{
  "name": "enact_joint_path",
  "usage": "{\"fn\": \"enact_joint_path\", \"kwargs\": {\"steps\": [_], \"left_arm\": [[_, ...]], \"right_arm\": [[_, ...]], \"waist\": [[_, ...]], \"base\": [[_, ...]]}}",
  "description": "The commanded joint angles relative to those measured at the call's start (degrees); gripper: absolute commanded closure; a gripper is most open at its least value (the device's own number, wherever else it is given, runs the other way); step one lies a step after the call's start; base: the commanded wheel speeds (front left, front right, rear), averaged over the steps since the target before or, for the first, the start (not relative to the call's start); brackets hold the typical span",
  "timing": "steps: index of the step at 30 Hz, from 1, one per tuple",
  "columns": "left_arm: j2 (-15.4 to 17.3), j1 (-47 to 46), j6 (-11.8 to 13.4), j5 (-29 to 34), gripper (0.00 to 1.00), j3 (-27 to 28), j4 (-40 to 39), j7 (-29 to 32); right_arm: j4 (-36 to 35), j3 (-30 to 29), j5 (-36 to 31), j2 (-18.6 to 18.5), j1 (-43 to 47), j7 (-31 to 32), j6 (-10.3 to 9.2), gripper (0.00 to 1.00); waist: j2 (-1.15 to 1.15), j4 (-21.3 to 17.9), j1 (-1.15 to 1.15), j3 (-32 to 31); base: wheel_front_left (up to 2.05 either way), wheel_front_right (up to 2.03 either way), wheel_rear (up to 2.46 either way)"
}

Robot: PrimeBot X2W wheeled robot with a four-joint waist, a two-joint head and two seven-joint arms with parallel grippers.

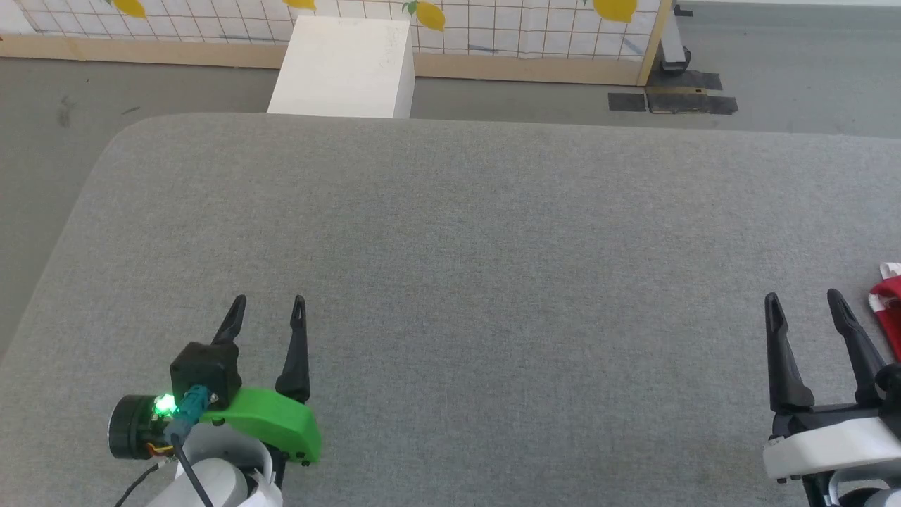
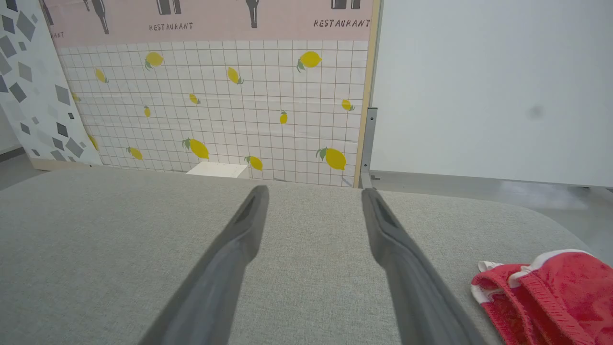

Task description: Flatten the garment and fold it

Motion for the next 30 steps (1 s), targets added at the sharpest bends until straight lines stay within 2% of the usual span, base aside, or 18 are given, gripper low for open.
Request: {"fn": "enact_joint_path", "kwargs": {"steps": [1, 8, 9, 14, 30], "left_arm": [[-0.1, 0.6, 0.3, 0.9, 0.0, 0.1, 0.0, -0.3], [-0.3, 0.7, -0.5, 0.2, 0.0, 0.1, -0.3, -0.4], [-0.2, 0.0, -0.4, -0.1, 1.0, 0.0, -0.2, 0.0], [-0.3, 0.0, -0.5, -0.1, 1.0, 0.1, -0.2, 0.1], [-4.0, 1.6, -4.0, 5.0, 1.0, 5.1, 0.0, 1.8]], "right_arm": [[0.1, 0.1, -0.3, 0.2, 0.8, 0.0, -0.09, 0.0], [0.2, 0.0, -0.1, 0.2, 0.8, 0.3, -0.09, 0.0], [0.1, 0.0, 0.0, 0.0, 0.0, 0.3, 0.0, 1.0], [0.1, 0.0, 0.0, 0.0, 0.0, 0.3, 0.0, 1.0], [0.6, 1.0, -0.9, 0.6, -0.5, 1.5, -0.01, 1.0]], "waist": [[0.0, 0.0, 0.0, 0.0], [0.0, -0.1, 0.0, -0.2], [0.0, -0.1, 0.0, -0.2], [0.0, -0.1, 0.0, -0.2], [0.0, -0.5, 0.0, -0.9]], "base": [[0.0, 0.0, 0.0], [0.0, 0.0, 0.0], [0.0, 0.0, 0.0], [0.0, 0.0, 0.0], [0.0, 0.0, 0.0]]}}
